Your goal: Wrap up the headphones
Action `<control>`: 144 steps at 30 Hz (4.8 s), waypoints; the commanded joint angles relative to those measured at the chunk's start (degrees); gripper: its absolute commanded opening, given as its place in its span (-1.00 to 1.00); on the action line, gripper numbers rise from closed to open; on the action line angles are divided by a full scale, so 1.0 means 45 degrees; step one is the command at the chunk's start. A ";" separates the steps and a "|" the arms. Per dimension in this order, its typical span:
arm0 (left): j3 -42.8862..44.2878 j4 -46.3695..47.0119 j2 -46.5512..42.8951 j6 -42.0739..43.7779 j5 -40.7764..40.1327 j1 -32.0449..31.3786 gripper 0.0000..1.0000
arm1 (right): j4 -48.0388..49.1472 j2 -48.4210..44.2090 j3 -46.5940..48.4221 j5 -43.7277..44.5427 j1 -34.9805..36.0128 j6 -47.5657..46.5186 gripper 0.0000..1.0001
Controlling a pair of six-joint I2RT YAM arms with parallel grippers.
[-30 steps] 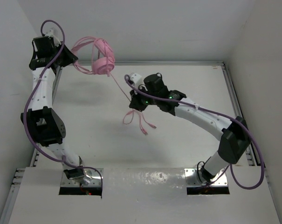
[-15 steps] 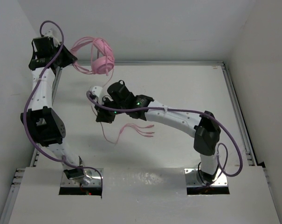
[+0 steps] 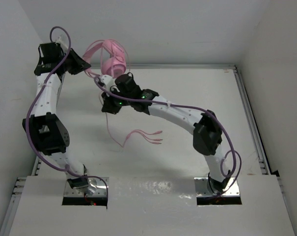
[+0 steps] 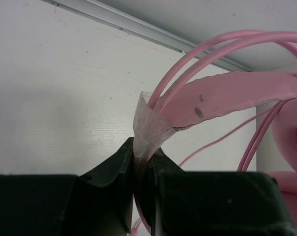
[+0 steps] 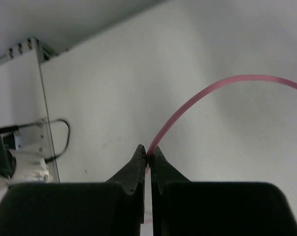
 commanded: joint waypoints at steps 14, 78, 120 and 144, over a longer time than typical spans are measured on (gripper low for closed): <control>-0.2296 0.0162 -0.1295 0.4577 -0.2738 -0.1358 -1.00 | 0.1524 -0.0218 0.4326 -0.1637 0.1138 0.2645 -1.00; -0.0403 -0.0170 -0.1490 0.2041 -0.1061 -0.0949 -1.00 | -0.2267 -0.2330 -0.0749 -0.3200 -0.0637 0.0830 0.50; 0.3757 0.0044 -0.0788 -0.0948 0.1773 -0.0968 -1.00 | 0.6840 0.0325 -0.4230 0.2834 -0.3667 0.5675 0.03; 0.4031 -0.0054 -0.0690 -0.1104 0.1812 -0.0930 -1.00 | 0.8459 -0.1686 -0.6885 0.1801 -0.3237 0.4582 0.12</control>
